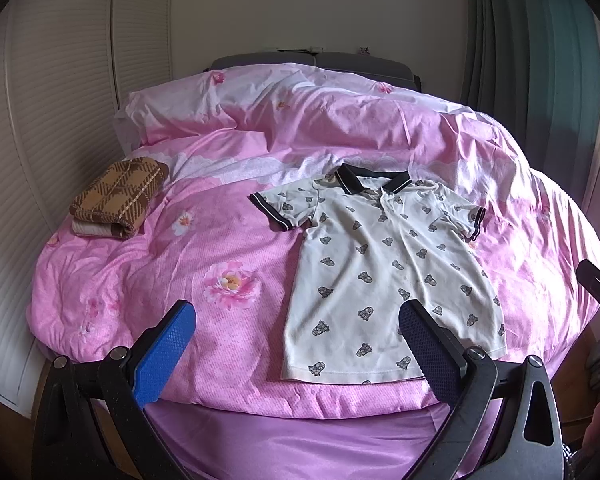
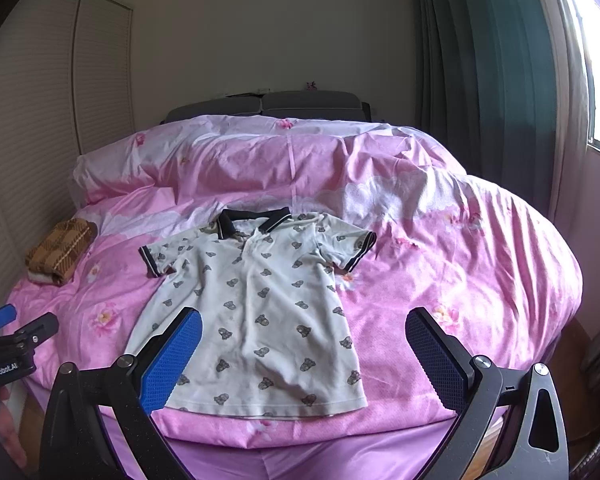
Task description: Fold small clothes
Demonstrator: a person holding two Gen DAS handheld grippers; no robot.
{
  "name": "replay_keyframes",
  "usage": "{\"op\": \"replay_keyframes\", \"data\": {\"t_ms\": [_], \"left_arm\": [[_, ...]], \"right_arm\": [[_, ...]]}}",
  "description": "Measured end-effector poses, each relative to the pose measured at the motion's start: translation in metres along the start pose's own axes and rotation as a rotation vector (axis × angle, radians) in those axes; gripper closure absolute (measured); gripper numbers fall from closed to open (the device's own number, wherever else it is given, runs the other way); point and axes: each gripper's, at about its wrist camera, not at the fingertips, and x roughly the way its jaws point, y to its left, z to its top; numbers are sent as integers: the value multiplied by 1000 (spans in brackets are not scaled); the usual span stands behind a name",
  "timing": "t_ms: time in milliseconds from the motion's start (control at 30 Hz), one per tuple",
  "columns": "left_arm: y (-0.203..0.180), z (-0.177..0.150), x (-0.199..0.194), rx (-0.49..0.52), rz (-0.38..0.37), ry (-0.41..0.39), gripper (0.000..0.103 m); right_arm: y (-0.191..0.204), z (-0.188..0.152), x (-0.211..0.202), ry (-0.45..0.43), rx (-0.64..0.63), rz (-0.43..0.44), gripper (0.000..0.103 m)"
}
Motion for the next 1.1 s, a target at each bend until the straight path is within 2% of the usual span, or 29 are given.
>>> {"op": "replay_keyframes", "data": {"t_ms": [800,1100], "left_arm": [[1,-1,0,-1,-4,-2,0],[-16,25,24,6,-6,-9,0]], "right_arm": [[-2,-1,4,4,2,-3,0],[-7,8,19,-22,27,-3,0]]}}
